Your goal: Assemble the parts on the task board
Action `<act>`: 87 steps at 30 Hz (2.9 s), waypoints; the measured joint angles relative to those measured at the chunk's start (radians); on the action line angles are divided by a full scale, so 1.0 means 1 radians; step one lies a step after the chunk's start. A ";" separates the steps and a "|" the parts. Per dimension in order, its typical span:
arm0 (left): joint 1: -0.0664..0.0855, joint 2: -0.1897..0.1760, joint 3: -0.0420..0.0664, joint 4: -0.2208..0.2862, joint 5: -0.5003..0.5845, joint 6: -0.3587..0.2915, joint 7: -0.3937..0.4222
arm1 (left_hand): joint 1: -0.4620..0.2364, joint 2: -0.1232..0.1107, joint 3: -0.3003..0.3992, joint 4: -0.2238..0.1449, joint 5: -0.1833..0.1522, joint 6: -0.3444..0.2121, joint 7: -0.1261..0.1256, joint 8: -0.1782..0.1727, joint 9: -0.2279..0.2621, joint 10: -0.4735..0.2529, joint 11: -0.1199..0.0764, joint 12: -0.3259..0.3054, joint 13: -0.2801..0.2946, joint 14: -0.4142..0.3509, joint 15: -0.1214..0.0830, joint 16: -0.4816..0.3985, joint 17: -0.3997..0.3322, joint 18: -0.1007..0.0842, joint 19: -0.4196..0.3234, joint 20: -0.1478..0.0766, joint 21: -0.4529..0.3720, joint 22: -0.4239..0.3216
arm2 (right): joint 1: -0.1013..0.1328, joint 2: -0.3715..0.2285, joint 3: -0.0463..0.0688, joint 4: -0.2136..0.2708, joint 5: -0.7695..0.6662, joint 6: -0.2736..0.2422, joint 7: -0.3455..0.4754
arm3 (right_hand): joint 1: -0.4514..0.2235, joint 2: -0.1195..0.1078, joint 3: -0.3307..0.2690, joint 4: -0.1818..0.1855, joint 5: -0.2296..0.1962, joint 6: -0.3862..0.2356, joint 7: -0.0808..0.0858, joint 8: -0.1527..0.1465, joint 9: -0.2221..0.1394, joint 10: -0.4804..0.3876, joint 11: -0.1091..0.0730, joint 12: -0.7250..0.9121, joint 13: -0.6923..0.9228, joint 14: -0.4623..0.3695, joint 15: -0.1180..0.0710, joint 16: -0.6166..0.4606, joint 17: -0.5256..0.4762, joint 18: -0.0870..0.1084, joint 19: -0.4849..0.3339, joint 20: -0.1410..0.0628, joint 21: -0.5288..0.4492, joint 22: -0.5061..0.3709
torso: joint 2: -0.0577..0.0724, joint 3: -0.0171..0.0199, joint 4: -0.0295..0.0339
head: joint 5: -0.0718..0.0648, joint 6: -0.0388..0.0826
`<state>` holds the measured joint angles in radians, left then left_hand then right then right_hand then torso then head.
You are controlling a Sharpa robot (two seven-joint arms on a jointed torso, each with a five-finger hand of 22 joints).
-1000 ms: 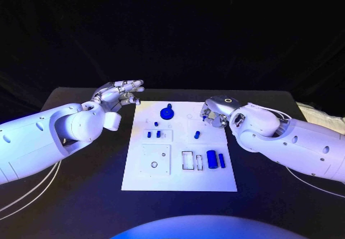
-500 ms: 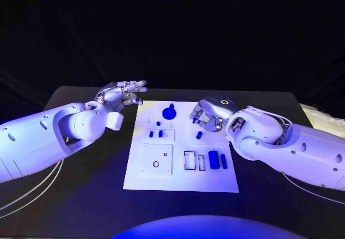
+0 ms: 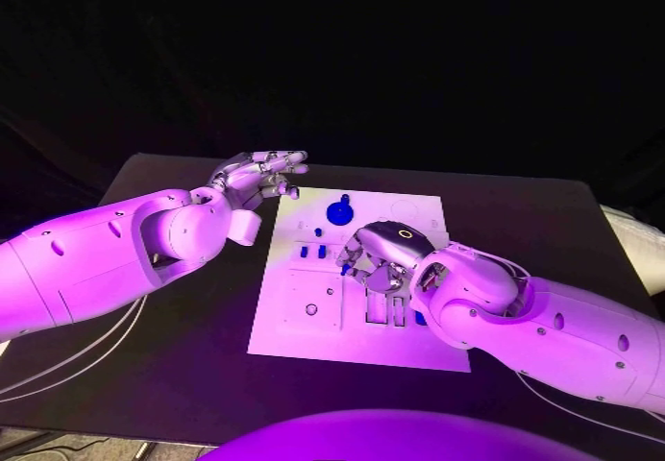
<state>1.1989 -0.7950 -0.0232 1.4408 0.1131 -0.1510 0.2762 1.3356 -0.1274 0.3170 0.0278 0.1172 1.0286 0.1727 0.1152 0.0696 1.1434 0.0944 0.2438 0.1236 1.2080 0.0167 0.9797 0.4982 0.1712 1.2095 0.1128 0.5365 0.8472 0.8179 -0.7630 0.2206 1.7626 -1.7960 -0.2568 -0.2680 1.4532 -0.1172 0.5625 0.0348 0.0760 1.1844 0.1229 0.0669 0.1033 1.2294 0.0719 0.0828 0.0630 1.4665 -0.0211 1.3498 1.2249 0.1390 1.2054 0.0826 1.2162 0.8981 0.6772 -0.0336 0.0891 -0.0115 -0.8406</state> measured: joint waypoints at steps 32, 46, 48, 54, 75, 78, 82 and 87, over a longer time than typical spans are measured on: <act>-0.003 0.010 0.000 -0.002 -0.001 0.009 -0.001 | 0.000 0.000 -0.003 0.003 -0.006 0.000 0.000 0.000 0.000 -0.004 0.004 0.006 0.001 -0.005 -0.002 0.000 -0.002 0.000 0.000 0.000 -0.004 -0.002 | -0.033 0.085 -0.025 -0.089 0.008 0.023 0.047 | -0.008 0.002 0.003 -0.003 0.003 -0.005 0.002 -0.006 0.000 0.001 -0.001 -0.010 0.000 0.000 0.000 0.000 -0.006 0.000 -0.004 0.004 0.000 -0.014 | 0.000 0.0012 -0.0011 | 0.028 -0.022; -0.004 0.011 -0.001 -0.004 -0.001 0.012 -0.001 | 0.000 0.000 -0.003 0.003 -0.006 0.000 0.000 0.000 0.000 -0.004 0.004 0.006 0.001 -0.005 -0.002 0.000 -0.002 0.000 0.000 0.000 -0.004 -0.002 | -0.031 0.096 -0.032 -0.096 -0.011 0.037 0.040 | -0.021 -0.003 0.002 -0.010 0.001 -0.010 0.014 -0.002 0.000 0.006 -0.006 -0.014 0.000 -0.001 0.006 0.000 -0.012 0.000 -0.012 0.012 -0.005 -0.024 | 0.000 0.0008 -0.0011 | 0.027 -0.027; -0.004 0.011 -0.001 -0.004 -0.001 0.013 -0.001 | 0.000 0.000 -0.003 0.003 -0.006 0.000 0.000 0.000 0.000 -0.004 0.004 0.006 0.001 -0.005 -0.002 0.000 -0.002 0.000 0.000 0.000 -0.004 -0.002 | -0.031 0.096 -0.032 -0.097 -0.013 0.038 0.039 | -0.042 -0.011 -0.002 -0.014 0.009 -0.037 0.025 -0.001 -0.003 -0.025 0.007 -0.018 0.001 -0.002 0.016 -0.001 -0.021 0.000 -0.025 0.016 -0.016 -0.038 | 0.000 0.0007 -0.0011 | 0.027 -0.027; -0.004 0.010 -0.001 -0.004 -0.002 0.014 -0.002 | 0.005 0.005 -0.007 -0.002 -0.006 -0.004 0.004 0.000 -0.001 -0.004 0.004 0.006 0.001 -0.005 -0.002 0.000 -0.003 0.000 0.000 0.000 -0.004 -0.003 | -0.031 0.095 -0.036 -0.098 -0.015 0.036 0.039 | -0.088 -0.036 -0.049 -0.011 0.025 -0.137 0.030 -0.004 -0.032 -0.160 0.028 -0.018 -0.002 -0.002 0.034 -0.035 -0.071 0.000 -0.058 0.036 -0.054 -0.098 | 0.000 0.0008 -0.0012 | 0.027 -0.027; -0.004 0.004 -0.001 -0.007 -0.002 0.017 -0.004 | 0.005 0.005 -0.009 0.001 -0.006 -0.004 0.004 0.000 -0.001 -0.004 0.004 0.006 0.000 -0.005 -0.002 0.000 -0.003 0.000 0.000 0.000 -0.004 -0.003 | -0.032 -0.059 0.009 0.033 0.033 -0.073 0.023 | -0.090 -0.039 -0.086 -0.022 0.052 -0.135 0.039 -0.004 -0.032 -0.174 0.035 0.004 0.000 -0.002 0.034 -0.039 -0.085 0.000 -0.058 0.036 -0.064 -0.111 | -0.001 0.0019 -0.0044 | 0.016 -0.017; -0.004 0.003 -0.001 -0.007 -0.003 0.017 -0.004 | 0.005 0.005 -0.009 0.001 -0.006 -0.004 0.004 0.000 -0.001 -0.004 0.004 0.006 0.000 -0.005 -0.002 0.000 -0.003 0.000 0.000 0.000 -0.004 -0.004 | -0.019 -0.096 0.018 0.045 0.041 -0.073 0.012 | -0.099 -0.047 -0.101 -0.019 0.052 -0.142 0.032 -0.004 -0.033 -0.174 0.035 0.004 0.000 -0.002 0.034 -0.045 -0.097 0.000 -0.061 0.039 -0.070 -0.121 | -0.001 0.0012 -0.0055 | 0.012 -0.015; -0.004 0.002 -0.001 -0.006 -0.004 0.017 -0.004 | 0.005 0.005 -0.009 0.001 -0.006 -0.004 0.004 0.000 -0.001 -0.004 0.004 0.006 0.000 -0.005 -0.002 0.000 -0.004 0.000 0.000 0.000 -0.004 -0.004 | -0.002 -0.135 0.024 0.048 0.045 -0.068 0.000 | -0.101 -0.056 -0.131 -0.018 0.052 -0.145 0.019 -0.004 -0.034 -0.185 0.023 0.004 0.000 -0.002 0.034 -0.062 -0.117 0.000 -0.075 0.026 -0.089 -0.140 | -0.001 0.0011 -0.0076 | 0.009 -0.011; -0.004 0.002 -0.001 -0.006 -0.005 0.017 -0.004 | 0.005 0.005 -0.009 0.001 -0.006 -0.004 0.004 0.000 -0.001 -0.007 0.000 0.006 0.001 -0.005 -0.002 0.000 -0.004 0.000 0.000 0.000 -0.008 -0.004 | 0.004 -0.157 0.026 0.037 0.037 -0.050 -0.010 | -0.096 -0.061 -0.152 -0.017 0.052 -0.147 0.008 -0.004 -0.034 -0.192 0.017 0.004 0.000 -0.002 0.034 -0.068 -0.129 0.000 -0.081 0.020 -0.098 -0.153 | -0.001 0.0012 -0.0081 | 0.005 -0.008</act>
<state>1.1948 -0.7929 -0.0242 1.4352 0.1078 -0.1339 0.2724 1.3406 -0.1224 0.3077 0.0288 0.1116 1.0250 0.1762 0.1152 0.0691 1.1362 0.0944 0.2497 0.1248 1.2027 0.0150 0.9797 0.4944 0.1711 1.2095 0.1127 0.5286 0.8431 0.8223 -0.9203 0.2466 1.8001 -1.7589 -0.3064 -0.2777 1.3575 -0.1785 0.4107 0.0182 0.1276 1.0373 0.1306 0.0632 0.0692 1.0373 0.0885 0.0867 0.0634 1.4648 0.0127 1.2817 1.0963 0.1391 1.1245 0.1022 1.1184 0.7448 0.6757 -0.0324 0.0809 -0.0064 -0.8483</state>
